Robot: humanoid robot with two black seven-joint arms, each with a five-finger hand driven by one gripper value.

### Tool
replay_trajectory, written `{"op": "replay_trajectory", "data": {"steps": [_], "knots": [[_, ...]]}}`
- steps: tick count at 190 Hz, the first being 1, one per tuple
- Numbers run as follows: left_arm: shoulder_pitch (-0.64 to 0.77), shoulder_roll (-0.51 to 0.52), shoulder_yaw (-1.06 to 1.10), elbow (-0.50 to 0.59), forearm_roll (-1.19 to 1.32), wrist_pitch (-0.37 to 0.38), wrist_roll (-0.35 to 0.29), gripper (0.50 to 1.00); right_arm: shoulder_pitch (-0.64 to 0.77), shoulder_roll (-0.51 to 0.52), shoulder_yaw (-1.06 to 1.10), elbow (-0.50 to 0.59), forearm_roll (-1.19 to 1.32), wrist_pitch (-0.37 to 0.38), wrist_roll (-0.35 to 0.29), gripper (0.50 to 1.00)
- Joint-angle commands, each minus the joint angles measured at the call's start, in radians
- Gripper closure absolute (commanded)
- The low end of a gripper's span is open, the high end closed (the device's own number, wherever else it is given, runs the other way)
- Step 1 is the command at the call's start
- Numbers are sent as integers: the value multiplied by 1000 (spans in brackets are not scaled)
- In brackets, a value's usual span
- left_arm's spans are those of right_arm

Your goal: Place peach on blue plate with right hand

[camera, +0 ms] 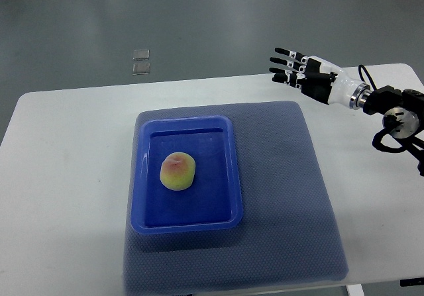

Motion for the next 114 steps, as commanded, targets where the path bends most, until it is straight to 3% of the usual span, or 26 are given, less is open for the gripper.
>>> {"op": "replay_trajectory", "data": {"steps": [1,114], "knots": [[0,0,0,0,0,0,0,500,0,-8,-3,7,4,-7,-2,568],[0,0,0,0,0,0,0,500,-29,4,2,-7,9,-15,-2,568]]}}
